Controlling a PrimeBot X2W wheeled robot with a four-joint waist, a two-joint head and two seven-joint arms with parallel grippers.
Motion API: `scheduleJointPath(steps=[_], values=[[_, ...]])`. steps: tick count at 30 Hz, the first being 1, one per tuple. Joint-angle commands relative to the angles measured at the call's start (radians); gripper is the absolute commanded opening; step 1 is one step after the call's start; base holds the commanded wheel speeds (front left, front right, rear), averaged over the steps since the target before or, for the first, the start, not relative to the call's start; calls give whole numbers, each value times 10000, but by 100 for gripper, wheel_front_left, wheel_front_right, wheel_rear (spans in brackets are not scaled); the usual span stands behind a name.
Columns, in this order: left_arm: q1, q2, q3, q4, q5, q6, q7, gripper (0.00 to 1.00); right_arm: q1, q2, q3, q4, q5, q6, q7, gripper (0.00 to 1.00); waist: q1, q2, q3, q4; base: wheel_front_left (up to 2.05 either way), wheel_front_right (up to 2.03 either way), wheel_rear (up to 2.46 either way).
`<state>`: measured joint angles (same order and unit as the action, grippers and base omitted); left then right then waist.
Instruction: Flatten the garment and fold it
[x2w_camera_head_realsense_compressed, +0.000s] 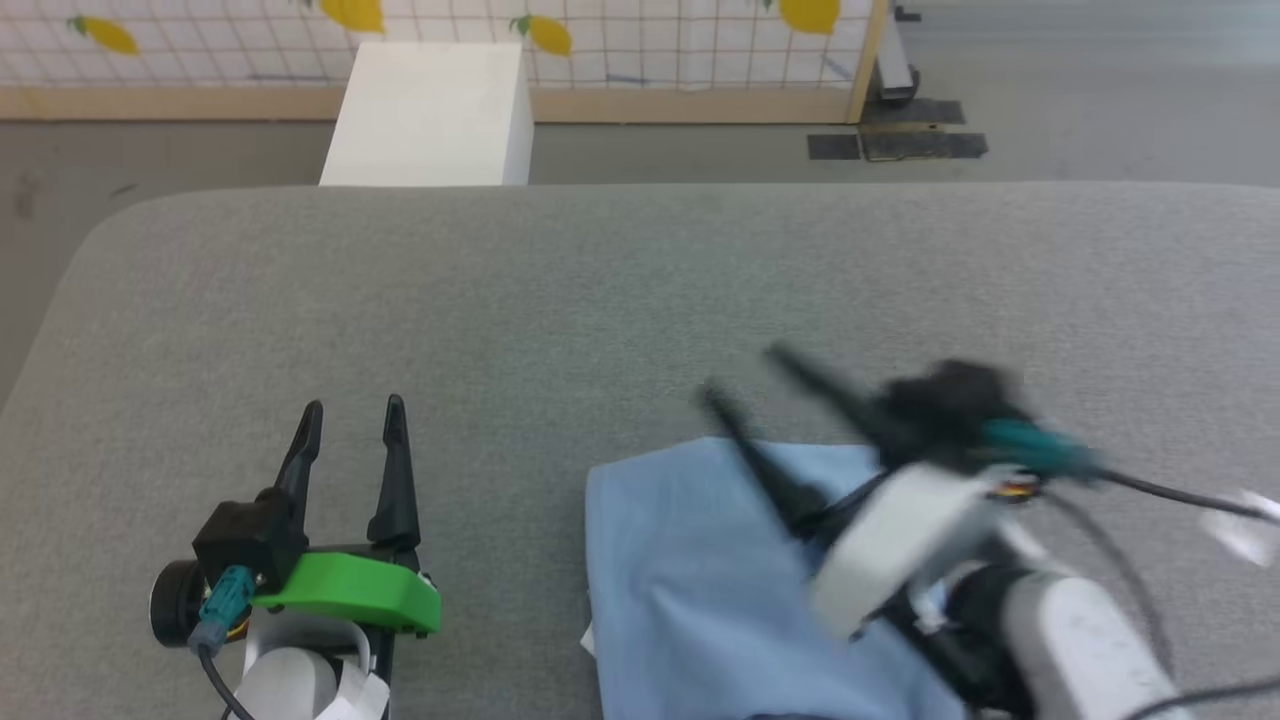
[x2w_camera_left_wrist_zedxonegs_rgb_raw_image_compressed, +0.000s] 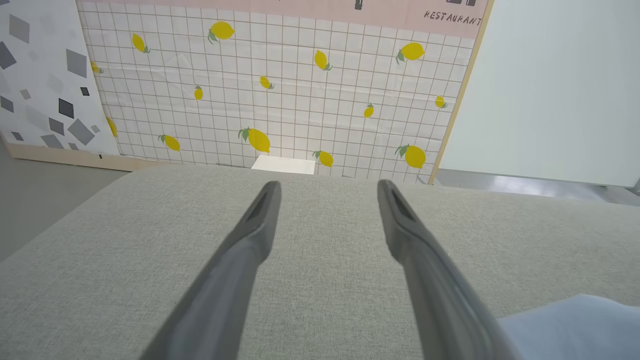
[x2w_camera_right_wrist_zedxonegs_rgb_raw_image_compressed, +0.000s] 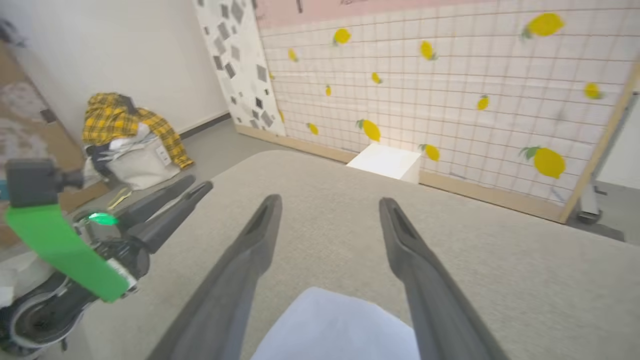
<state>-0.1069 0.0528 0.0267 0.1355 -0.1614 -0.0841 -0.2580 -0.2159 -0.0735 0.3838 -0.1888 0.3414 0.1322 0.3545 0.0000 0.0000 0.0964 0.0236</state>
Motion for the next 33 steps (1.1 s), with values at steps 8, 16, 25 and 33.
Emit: scheduleJointPath(steps=[8, 16, 25, 33], values=[[308, -26, 87, -28, -98, -22, -38, 100, 1201, -163, -2483, -3, -723, -15, -2823, 100, 0, 0, -507, -648, 0, 0, 0], [352, -26, 55, -21, -119, -37, -38, 100, 1908, -592, -3577, 1348, -443, -15, -3781, 100, 0, 0, -561, -825, 0, 0, 0], [362, -26, -28, -3, -133, -36, -38, 100, 1941, -277, -3946, 3587, 4313, -15, -1544, 100, 0, 0, -491, -770, 0, 0, 0], [243, -26, -2, -24, -82, -84, -38, 100, 1387, -53, -4574, 5067, 7230, -15, 1414, 100, 0, 0, -287, -590, 0, 0, 0]])
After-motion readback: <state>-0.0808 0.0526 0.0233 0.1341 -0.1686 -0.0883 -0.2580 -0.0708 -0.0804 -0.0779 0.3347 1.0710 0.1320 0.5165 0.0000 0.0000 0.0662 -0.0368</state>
